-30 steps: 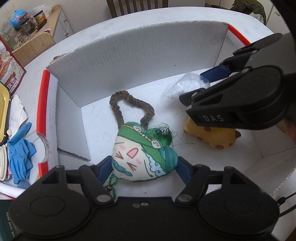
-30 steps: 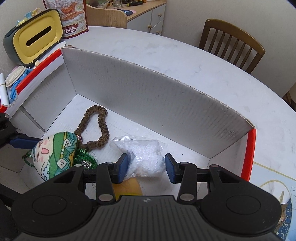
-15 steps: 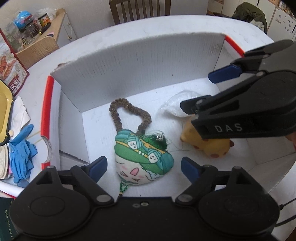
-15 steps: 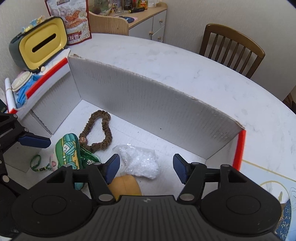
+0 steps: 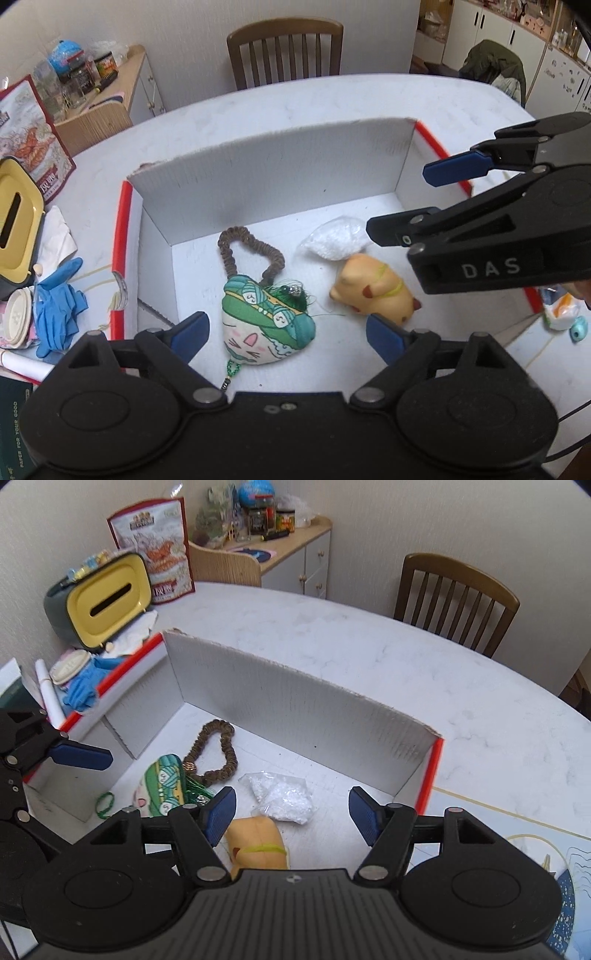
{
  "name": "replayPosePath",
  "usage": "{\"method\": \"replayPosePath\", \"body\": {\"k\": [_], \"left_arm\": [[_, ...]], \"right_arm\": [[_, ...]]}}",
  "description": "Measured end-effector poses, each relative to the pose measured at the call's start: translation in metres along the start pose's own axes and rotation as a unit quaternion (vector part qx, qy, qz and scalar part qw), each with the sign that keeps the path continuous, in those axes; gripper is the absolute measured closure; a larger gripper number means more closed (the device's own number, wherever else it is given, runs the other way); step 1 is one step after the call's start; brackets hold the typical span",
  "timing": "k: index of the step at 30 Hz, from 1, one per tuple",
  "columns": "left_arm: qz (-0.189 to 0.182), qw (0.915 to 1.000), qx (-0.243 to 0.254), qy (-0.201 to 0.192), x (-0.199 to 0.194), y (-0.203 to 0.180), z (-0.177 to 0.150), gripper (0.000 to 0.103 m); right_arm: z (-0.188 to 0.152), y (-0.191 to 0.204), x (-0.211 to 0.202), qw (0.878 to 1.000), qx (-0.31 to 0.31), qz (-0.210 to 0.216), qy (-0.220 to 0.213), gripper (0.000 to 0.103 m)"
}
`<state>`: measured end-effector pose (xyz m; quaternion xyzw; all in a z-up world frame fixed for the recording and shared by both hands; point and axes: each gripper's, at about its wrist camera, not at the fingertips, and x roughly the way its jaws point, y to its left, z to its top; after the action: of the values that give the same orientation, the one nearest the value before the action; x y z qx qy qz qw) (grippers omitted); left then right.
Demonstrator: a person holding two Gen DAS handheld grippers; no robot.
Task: Organize objects
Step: 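Withdraw both tools from the box back toward the pile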
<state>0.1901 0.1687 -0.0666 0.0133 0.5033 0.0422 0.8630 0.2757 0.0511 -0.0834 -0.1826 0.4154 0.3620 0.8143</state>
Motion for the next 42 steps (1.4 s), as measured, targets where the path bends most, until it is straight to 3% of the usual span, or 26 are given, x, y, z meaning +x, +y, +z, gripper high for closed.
{"method": "replayPosePath", "body": {"k": [22,35,42], "left_arm": [[-0.011,0.9975,-0.011,-0.068,-0.069,-0.056,-0.019,0.005],[-0.026,0.9962,-0.009,-0.083,-0.084,-0.099,-0.023,0.001],[-0.039,0.9956,-0.001,-0.086,-0.082,-0.124,-0.022,0.001]], "right_arm": [[-0.056,-0.029,-0.118,0.996,0.033,0.037,-0.071,0.025],[-0.096,-0.063,-0.159,0.994,0.055,0.042,-0.087,0.022],[-0.127,-0.101,-0.187,0.991,0.067,0.027,-0.109,0.019]]}}
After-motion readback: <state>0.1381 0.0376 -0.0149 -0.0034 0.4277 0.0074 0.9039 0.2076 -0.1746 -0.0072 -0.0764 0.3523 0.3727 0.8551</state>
